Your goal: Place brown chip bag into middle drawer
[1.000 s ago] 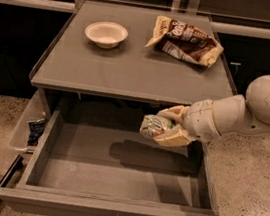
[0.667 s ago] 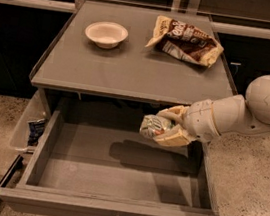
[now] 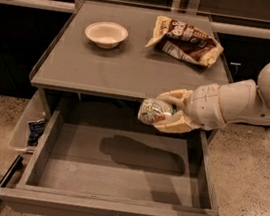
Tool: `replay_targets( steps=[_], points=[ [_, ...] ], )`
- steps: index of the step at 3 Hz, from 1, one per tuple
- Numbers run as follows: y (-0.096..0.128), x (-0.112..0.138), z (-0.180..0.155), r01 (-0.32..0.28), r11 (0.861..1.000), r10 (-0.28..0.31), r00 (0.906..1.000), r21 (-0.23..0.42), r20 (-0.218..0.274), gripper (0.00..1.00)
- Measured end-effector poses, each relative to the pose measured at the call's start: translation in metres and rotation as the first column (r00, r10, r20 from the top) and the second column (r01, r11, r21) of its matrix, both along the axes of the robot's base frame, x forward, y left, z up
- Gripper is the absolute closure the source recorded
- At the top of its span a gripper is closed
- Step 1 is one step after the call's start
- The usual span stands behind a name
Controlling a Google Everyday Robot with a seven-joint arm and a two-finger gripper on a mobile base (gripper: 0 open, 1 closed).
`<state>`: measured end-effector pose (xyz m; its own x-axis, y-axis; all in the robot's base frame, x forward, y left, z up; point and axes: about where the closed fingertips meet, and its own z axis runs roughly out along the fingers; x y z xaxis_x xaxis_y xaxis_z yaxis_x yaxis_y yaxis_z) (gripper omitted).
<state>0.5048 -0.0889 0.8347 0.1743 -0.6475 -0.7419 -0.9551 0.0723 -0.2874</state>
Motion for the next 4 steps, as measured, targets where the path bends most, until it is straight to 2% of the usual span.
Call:
replay_targets(
  steps=[1, 2, 3, 4],
  points=[
    [0.012, 0.019, 0.036, -0.029, 0.999, 0.027, 0.9973, 0.033, 0.068, 1.00],
    [0.023, 0.056, 0.057, -0.044, 0.998, 0.040, 0.9957, 0.049, 0.083, 1.00],
    [0.039, 0.101, 0.069, -0.046, 0.998, 0.042, 0.9966, 0.050, 0.071, 1.00],
    [0.046, 0.107, 0.081, -0.053, 0.997, 0.047, 0.9945, 0.059, 0.093, 1.00]
  ],
)
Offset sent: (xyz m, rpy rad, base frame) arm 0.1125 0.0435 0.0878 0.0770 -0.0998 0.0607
